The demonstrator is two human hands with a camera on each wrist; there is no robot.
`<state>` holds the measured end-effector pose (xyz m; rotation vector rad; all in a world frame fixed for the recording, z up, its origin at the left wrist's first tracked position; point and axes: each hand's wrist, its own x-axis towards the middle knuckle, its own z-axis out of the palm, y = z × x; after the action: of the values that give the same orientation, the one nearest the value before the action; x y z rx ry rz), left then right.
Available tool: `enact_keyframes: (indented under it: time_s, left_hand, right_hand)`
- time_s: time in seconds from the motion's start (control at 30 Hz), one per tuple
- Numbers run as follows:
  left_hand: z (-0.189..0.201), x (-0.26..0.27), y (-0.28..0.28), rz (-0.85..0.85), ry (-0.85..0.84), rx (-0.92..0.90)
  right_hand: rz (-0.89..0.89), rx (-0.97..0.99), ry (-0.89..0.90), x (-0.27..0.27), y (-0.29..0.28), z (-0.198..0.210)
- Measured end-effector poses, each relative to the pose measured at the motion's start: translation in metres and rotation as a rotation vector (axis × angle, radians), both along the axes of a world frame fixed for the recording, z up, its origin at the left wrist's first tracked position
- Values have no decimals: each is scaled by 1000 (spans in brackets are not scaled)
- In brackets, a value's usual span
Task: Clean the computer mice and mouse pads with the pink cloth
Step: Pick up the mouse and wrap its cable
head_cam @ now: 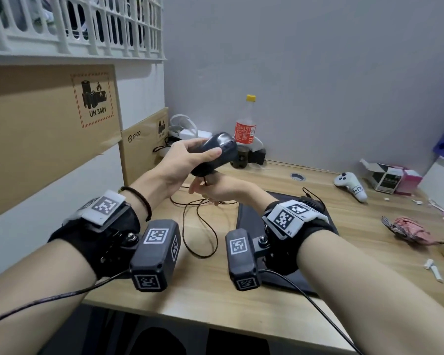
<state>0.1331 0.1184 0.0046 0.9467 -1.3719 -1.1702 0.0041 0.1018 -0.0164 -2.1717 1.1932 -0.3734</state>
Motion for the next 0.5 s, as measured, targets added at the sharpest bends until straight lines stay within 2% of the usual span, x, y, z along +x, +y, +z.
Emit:
enact_keyframes:
  time_s: [0.13,0.23,0.27,0.33,0.37,0.4,0.43,0.5]
  left_hand:
    - [-2,-6,4,-60,-80,-34]
    - [-1,-11,0,53,-220,-123]
    - [-2,-9,-4,135,-322,-158]
    - [-7,1,-9,317,-631,-219]
    - [-11,8,-11,347,-732,-232]
    - [-15,14,-11,317,-768,-220]
    - [-18,17,-9,237,-733,-193]
    - [-17,15,2,27,-589,-152]
  right_hand:
    - [-30,18,47,-8,2,-1]
    - [-24,49,86,-15,0,-3]
    - [-36,51,86,-19,0,-2]
    - [-89,24,59,-29,1,6]
    - [-140,-30,46,-34,0,10]
    - [-207,-94,23,-40,-1,15]
    - [-283,-148,-39,-43,-1,19]
    - [-365,-203,-206,-49,-7,22]
